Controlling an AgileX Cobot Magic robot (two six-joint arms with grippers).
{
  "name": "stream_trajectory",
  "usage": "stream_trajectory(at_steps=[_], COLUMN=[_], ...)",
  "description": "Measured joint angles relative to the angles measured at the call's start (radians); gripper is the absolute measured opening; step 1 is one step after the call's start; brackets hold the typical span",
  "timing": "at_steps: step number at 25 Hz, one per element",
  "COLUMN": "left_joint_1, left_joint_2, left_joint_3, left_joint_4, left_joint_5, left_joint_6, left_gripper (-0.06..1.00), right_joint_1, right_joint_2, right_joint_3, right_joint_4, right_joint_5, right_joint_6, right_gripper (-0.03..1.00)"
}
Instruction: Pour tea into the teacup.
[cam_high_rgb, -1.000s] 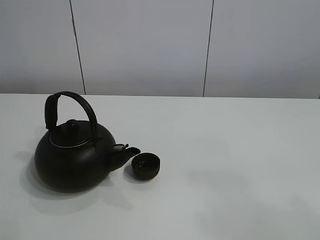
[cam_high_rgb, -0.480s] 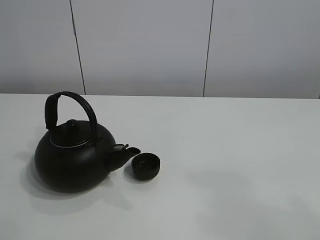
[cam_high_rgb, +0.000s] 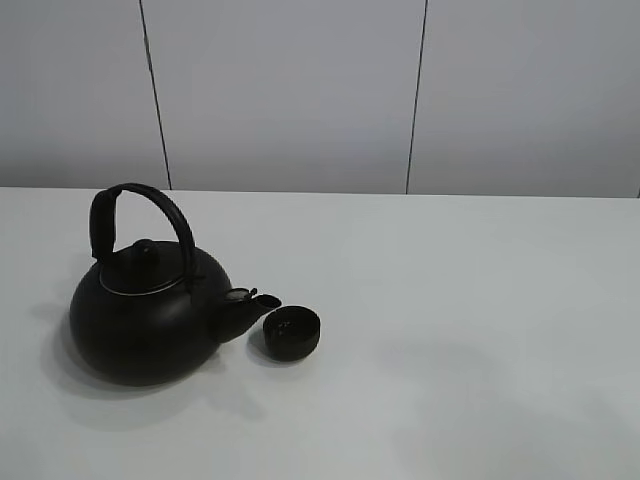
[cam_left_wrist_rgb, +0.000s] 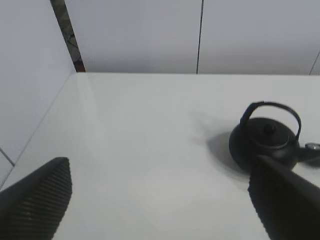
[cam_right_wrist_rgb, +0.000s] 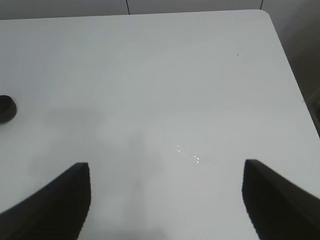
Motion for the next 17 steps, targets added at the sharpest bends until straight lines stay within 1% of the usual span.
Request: stream_trajectory(at_steps=[4, 9, 12, 17], left_joint_1=[0.0, 0.0, 0.0, 0.0], left_joint_2=[-0.059, -0.078, -0.078, -0.078], left_joint_3=[0.133, 0.28, 0.361, 0.377], left_joint_4=[-0.029, -0.089, -0.089, -0.089], left_joint_5=[0.03, 0.031, 0.03, -0.007], left_joint_6=[-0.039, -0.075, -0.076, -0.076], left_gripper=[0.69, 0.69, 0.69, 0.69], right_joint_1=[0.0, 0.0, 0.0, 0.0], right_joint_2=[0.0, 0.0, 0.0, 0.0], right_joint_3=[0.0, 0.0, 0.0, 0.0], right_joint_4=[0.0, 0.0, 0.0, 0.0], right_joint_5=[0.0, 0.0, 0.0, 0.001], right_joint_6=[0.0, 0.0, 0.0, 0.0], right_gripper=[0.57, 0.57, 0.57, 0.57])
